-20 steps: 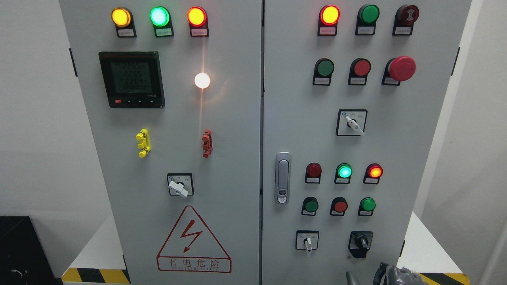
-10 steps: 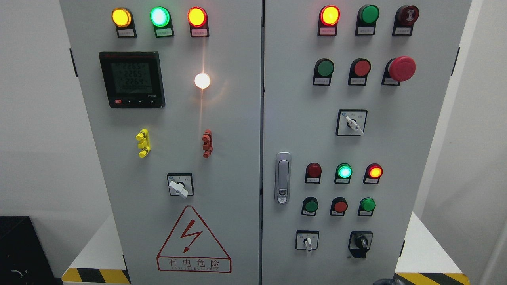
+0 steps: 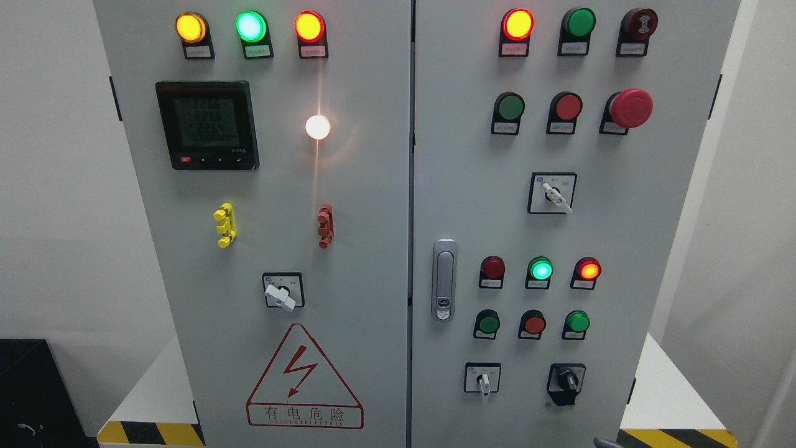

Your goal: Flip black knob to close circuit

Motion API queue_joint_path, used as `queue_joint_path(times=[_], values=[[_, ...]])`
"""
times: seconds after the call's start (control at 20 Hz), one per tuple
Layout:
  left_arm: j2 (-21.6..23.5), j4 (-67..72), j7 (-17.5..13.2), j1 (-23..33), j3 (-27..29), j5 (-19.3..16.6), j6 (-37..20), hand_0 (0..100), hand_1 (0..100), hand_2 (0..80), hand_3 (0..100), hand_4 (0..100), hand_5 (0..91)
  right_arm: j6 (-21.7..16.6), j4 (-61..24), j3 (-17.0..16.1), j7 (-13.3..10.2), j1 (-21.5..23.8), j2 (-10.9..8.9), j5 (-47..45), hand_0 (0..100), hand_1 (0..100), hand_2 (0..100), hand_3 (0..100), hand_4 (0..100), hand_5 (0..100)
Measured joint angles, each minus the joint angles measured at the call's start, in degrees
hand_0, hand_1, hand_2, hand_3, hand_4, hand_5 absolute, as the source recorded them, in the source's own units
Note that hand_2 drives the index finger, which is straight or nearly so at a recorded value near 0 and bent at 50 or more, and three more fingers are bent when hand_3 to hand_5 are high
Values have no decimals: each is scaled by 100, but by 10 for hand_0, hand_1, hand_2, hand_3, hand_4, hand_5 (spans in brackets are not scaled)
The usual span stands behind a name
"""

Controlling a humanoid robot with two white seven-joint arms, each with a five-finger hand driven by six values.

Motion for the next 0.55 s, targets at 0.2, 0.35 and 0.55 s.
queue_joint_path(times=[0.2,0.35,0.55], values=[[0,0,0,0,0,0,0,120,556,0,0,0,0,-139,-46,27,249,91,8,-500,0,16,48,187,137,0],[0,0,0,0,0,0,0,120,556,0,0,0,0,-172,-72,41,310,135,13,-713,0,14,29,169,113,0],[0,0,0,0,0,0,0,120,556,0,0,0,0,-183,-100,53,325,197,18,-855,0,12,22,158,99,0]])
